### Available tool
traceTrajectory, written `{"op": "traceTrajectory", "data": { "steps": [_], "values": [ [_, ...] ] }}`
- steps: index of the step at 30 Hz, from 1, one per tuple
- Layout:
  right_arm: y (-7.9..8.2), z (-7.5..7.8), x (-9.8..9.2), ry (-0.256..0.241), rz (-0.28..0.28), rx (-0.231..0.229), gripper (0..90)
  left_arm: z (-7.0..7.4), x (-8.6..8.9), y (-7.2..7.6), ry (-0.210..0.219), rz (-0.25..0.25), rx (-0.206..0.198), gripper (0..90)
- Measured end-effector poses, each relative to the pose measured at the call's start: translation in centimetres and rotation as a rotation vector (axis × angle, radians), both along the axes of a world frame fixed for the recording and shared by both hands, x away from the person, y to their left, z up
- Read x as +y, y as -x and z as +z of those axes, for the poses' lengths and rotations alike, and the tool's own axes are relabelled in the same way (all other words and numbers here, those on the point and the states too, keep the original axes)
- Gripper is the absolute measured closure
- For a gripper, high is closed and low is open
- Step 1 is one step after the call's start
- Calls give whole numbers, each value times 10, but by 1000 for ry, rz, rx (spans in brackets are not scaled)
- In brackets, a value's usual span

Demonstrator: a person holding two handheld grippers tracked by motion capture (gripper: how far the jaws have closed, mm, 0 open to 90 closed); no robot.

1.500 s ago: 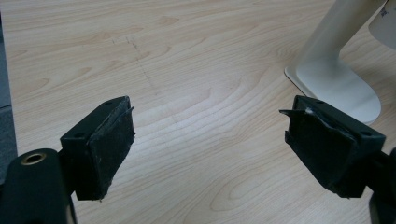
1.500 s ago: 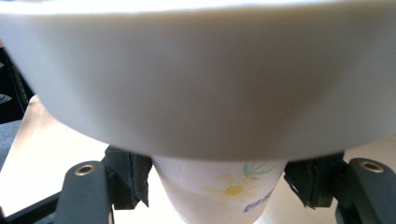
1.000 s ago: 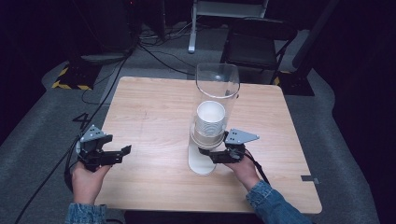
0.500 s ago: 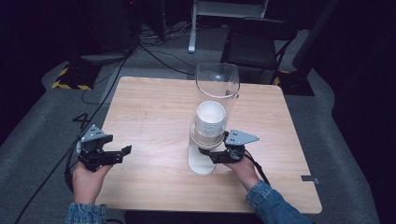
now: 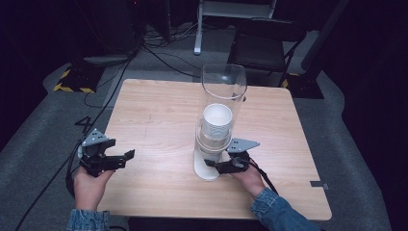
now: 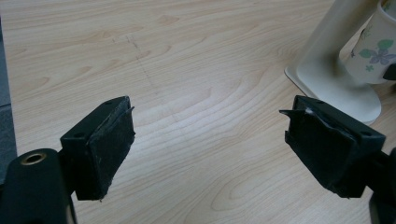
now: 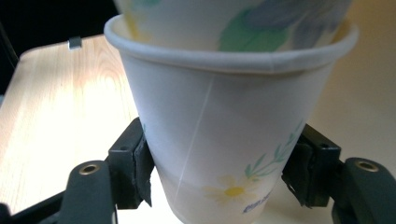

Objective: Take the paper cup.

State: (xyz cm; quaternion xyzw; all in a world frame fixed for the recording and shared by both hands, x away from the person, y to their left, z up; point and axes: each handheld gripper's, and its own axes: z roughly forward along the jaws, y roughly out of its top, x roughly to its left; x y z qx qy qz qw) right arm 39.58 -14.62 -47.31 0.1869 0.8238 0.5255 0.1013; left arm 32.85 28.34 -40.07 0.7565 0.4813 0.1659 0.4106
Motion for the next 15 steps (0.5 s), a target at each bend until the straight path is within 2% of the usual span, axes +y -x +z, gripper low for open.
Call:
{"op": "traceTrajectory", "data": {
  "steps": [1,5,7,15],
  "values": [
    [1,-2,0,30,2,-1,338,-1,0,0,1,-1,3,153],
    [3,-5,0,52,3,4,336,-1,1,0,4,-2,1,153],
    [4,-7,0,101,-10,3,337,0,1,0,3,-3,2,154],
    [5,-11,-3,121,-7,27,337,-1,0,-4,3,-10,5,154]
  ]
}}
